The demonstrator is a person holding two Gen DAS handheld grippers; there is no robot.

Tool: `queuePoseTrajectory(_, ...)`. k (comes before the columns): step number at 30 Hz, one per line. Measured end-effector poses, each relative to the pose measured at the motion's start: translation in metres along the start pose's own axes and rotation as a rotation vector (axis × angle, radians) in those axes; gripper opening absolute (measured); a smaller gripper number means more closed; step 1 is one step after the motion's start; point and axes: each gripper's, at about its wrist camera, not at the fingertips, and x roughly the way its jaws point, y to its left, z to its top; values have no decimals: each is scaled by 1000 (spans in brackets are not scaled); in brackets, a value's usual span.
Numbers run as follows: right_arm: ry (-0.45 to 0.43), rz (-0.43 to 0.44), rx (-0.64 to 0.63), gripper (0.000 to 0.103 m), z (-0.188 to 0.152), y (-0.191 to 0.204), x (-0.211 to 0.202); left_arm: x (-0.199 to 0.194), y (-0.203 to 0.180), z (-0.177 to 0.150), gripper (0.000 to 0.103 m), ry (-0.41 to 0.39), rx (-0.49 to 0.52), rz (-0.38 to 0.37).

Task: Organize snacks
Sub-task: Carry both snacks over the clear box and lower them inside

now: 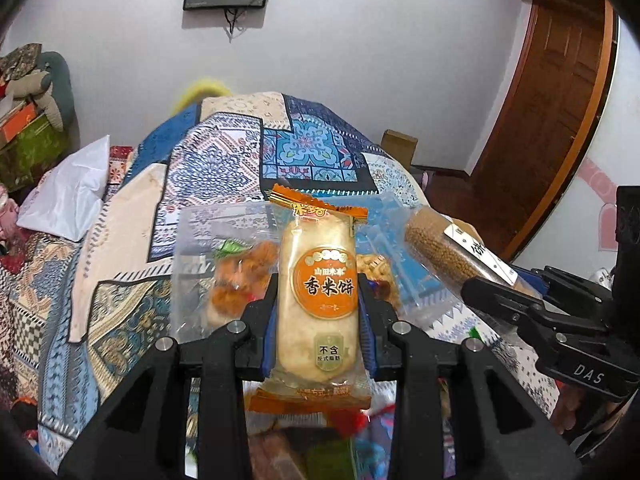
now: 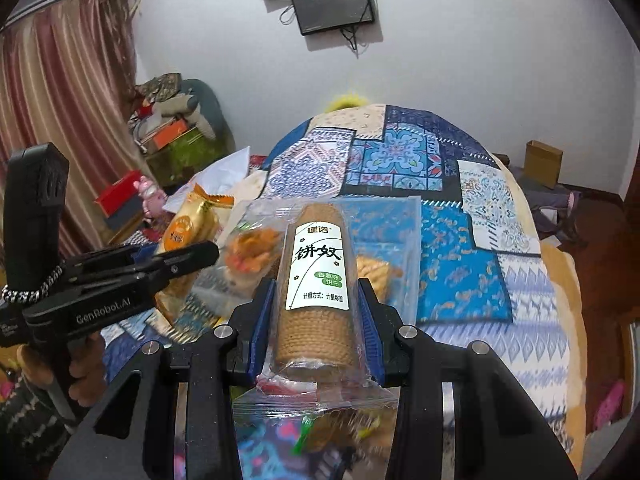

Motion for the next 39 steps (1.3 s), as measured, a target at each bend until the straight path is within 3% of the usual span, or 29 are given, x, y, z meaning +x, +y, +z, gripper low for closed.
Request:
queuePoseTrajectory(14, 77, -31, 29, 37, 16, -31, 69, 83, -7, 16, 33, 90, 71, 44)
queuePoseTrajectory(22, 121, -55, -11, 40, 9, -29, 85, 100, -2, 15, 37, 117, 58, 64)
queuePoseTrajectory(24, 120, -58, -11, 40, 8, -28, 83, 99, -1, 14, 56, 118, 50, 62)
queuePoseTrajectory(26, 119, -49, -3, 41, 10, -29, 79, 93, -2, 14, 62, 100, 45, 58)
queuePoseTrajectory(32, 99, -40, 5, 52, 14, -31, 56, 66, -5, 16, 66, 60, 45, 56)
queuePoseTrajectory(39, 60, -36, 6, 54, 9, -24, 14, 10, -9, 14, 75, -6, 39, 48)
